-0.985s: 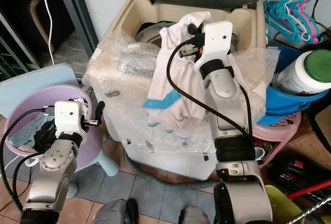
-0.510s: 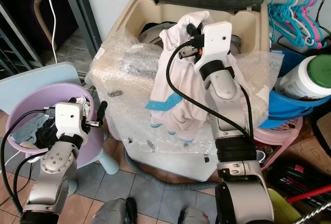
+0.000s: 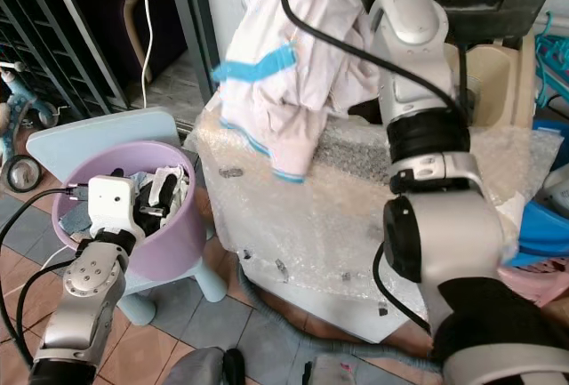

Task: Clothes washing

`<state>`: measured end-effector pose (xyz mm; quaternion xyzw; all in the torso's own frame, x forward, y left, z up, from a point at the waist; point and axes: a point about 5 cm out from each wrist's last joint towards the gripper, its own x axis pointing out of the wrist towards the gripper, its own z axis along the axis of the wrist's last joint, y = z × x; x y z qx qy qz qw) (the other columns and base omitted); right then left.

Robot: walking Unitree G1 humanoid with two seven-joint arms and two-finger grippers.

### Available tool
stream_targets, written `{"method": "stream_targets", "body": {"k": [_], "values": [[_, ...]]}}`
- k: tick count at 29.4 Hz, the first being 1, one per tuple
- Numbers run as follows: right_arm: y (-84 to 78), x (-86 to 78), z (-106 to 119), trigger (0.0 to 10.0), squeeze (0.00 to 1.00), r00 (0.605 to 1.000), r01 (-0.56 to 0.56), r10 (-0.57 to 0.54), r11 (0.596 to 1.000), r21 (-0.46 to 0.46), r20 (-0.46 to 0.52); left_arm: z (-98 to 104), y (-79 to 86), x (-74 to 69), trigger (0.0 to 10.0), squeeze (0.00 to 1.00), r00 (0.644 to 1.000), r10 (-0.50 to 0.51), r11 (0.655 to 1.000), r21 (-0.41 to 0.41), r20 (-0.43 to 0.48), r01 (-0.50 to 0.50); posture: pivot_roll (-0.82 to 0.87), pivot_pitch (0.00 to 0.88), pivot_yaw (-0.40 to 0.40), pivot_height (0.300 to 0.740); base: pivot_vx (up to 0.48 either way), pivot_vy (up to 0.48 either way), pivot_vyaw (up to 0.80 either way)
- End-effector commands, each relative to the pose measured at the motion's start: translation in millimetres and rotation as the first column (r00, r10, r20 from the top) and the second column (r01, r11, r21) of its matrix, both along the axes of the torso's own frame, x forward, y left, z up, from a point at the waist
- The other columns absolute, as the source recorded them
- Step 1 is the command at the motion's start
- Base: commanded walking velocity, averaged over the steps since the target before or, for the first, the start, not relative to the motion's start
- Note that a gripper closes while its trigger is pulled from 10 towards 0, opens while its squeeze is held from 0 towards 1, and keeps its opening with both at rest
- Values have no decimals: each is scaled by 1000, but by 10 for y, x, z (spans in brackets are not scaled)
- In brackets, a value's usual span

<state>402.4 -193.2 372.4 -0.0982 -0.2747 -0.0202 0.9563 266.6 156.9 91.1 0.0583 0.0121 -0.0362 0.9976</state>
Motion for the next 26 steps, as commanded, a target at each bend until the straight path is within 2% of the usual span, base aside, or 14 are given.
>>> {"method": "stream_targets", "body": {"k": [1,3,4,7,8,9,10,11,16,18,19,24,25,26], "values": [[-118,79,-208,10000,0,984,139,-129,988,74,-119,-10,72,-11,10000,0,1000,21,1000,21,-5,-21,-14,51,28,740,0,0,0],[-226,108,-421,10000,0,964,194,-168,974,115,-208,-12,68,-17,10000,0,1000,24,1000,17,-6,-24,-13,54,29,740,0,0,0],[-302,123,-676,10000,0,938,219,-176,969,119,-298,-14,67,-22,10000,0,1000,29,1000,14,-6,-28,-13,56,29,740,0,0,0],[-335,127,-845,10000,0,919,217,-165,970,109,-359,-15,67,-25,10000,0,999,31,999,12,-8,-31,-14,58,30,740,0,0,0],[-323,123,-917,10000,875,922,171,-118,979,114,-370,-18,73,-22,10000,0,999,34,999,10,-11,-34,-19,60,35,740,0,0,0],[-323,123,-917,10000,875,922,171,-118,979,114,-370,-18,73,-22,10000,0,999,34,999,10,-11,-34,-19,60,35,740,0,0,0],[-282,112,-977,10000,1000,928,95,-54,991,93,-369,-26,79,-14,10000,0,999,42,999,6,-21,-42,-26,60,38,740,0,0,0],[-282,112,-977,10000,1000,928,95,-54,991,93,-369,-26,79,-14,10000,0,999,42,999,6,-21,-42,-26,60,38,740,0,0,0],[-88,64,-1104,10000,1000,916,-119,116,993,16,-383,-53,72,33,10000,0,996,68,997,-17,-57,-69,-43,60,46,740,0,0,0],[21,-15,-1154,10000,1000,903,-236,214,972,-12,-372,-45,64,49,10000,0,996,65,998,-19,-53,-66,-47,58,49,740,0,0,0],[97,-121,-1196,10000,1000,906,-294,253,953,-74,-340,-34,61,52,10000,0,997,68,997,-19,-46,-69,-48,58,51,740,0,0,0],[195,-258,-1281,10000,1000,899,-340,305,938,-64,-316,-24,70,49,10000,0,995,86,996,-34,-47,-88,-49,59,54,740,0,0,0],[246,-320,-1331,10000,0,896,-349,316,935,-55,-310,-17,84,49,10000,0,994,104,994,-37,-44,-106,-47,57,51,740,0,0,0],[297,-384,-1386,10000,0,892,-352,328,936,-24,-310,-10,101,52,10000,0,991,128,991,-39,-42,-130,-47,57,51,740,0,0,0]]}}
